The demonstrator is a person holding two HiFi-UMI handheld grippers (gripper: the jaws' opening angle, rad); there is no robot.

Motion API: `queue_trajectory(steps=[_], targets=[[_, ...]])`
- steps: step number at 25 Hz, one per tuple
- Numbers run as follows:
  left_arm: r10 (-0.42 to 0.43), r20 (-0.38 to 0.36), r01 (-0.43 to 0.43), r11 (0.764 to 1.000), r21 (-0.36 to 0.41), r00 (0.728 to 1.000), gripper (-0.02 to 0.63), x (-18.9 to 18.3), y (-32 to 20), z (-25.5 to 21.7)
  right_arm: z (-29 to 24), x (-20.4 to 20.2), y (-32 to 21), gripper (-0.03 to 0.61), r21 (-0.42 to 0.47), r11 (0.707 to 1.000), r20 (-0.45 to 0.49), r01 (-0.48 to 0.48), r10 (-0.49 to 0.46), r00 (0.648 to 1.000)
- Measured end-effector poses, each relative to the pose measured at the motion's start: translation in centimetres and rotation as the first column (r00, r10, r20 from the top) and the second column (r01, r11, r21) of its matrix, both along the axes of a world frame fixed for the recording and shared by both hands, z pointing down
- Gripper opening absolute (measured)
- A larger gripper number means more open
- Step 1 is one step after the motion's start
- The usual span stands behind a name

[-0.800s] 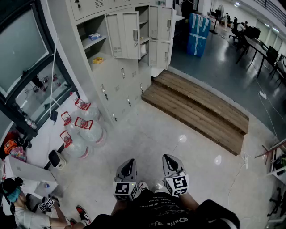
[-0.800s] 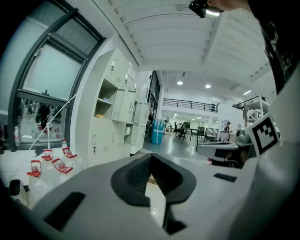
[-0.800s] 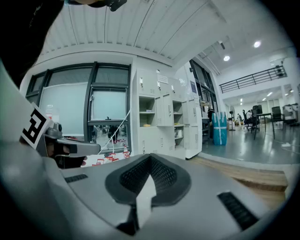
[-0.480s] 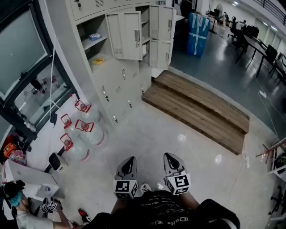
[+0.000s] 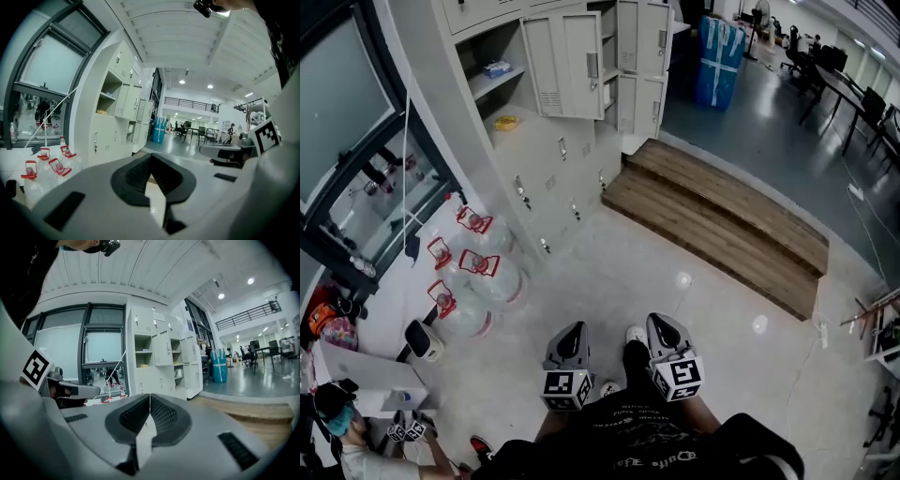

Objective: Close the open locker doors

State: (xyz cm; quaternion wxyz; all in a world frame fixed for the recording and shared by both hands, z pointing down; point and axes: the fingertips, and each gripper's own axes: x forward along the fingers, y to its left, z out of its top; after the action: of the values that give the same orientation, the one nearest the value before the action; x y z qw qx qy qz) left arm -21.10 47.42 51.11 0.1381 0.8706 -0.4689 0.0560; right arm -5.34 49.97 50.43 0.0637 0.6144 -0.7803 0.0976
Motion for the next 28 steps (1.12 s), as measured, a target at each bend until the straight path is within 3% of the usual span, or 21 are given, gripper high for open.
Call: queue_trajectory(steps=[7, 10, 14, 22, 28], targets=[[-0.015, -0.002, 0.015, 0.999, -0.037, 1.0, 0.008, 1.0, -3.6, 0.3, 0.1, 0.8, -6.5, 0.006, 0.004, 0.999, 0.005, 0.035, -0.035, 0.999], [0.029, -0.009, -0.029, 0.996, -0.084, 1.0, 0.008, 2.6, -5.6, 0.7, 0.0, 1.7, -10.5, 0.006, 0.013, 0.997, 0.011, 0.073, -0.073, 0.997], [0.015, -0.008, -0.016, 0.996, -0.092, 1.0, 0.008, 4.5, -10.0, 0.9, -0.1, 3.5, -16.1, 0.006, 0.018, 0.994, 0.016, 0.111, -0.111, 0.994], [-0.075, -0.001, 0.075, 0.997, -0.036, 0.997, 0.008, 7.6, -19.8, -0.9, -0.9, 7.3, -26.1, 0.006, 0.027, 0.984, 0.037, 0.177, -0.178, 0.983], [-0.175, -0.016, 0.175, 0.984, -0.023, 0.984, 0.008, 7.6, -24.8, -1.1, -1.3, 8.8, -31.1, 0.008, 0.027, 0.978, 0.046, 0.205, -0.206, 0.977]])
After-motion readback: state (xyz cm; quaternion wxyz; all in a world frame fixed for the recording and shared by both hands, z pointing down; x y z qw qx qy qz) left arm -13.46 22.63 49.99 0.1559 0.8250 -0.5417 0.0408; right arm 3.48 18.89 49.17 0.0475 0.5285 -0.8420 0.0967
